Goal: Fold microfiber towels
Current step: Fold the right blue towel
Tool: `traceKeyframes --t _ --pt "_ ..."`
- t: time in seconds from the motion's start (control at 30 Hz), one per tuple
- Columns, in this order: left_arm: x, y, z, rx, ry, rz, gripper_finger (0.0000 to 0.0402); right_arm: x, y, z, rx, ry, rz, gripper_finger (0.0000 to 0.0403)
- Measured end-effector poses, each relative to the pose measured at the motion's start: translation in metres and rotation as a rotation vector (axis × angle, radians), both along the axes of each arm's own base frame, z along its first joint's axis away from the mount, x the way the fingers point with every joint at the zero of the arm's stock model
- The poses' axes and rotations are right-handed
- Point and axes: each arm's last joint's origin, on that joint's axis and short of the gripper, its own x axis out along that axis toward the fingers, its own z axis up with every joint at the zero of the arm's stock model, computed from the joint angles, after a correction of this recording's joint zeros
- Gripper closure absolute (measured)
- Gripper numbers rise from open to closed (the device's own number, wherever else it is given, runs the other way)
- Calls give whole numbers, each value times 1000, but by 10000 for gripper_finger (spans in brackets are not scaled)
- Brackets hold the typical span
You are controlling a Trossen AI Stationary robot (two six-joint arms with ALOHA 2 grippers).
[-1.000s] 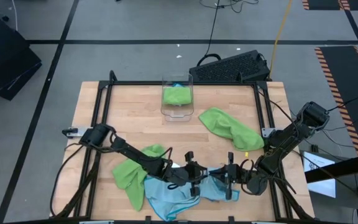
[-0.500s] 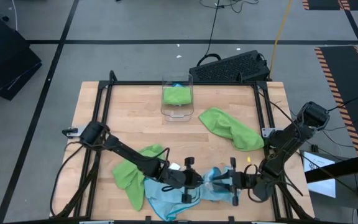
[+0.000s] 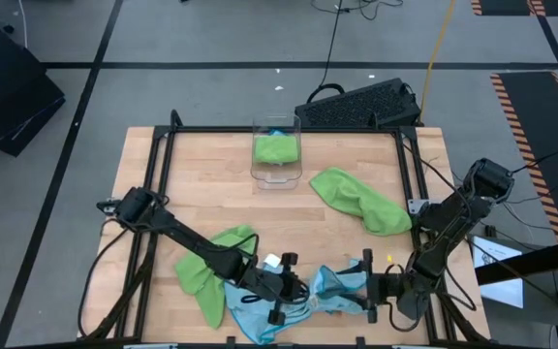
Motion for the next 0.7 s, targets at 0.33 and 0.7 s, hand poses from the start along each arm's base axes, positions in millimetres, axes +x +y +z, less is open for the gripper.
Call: traceKeyframes --t 0.33,0.7 --pt "-11 -9 20 -21 -33 -49 397 -1 -2 -3 -24 6 1 146" --pt "-13 -11 22 -20 -41 -59 397 29 -13 -7 64 -26 -59 146"
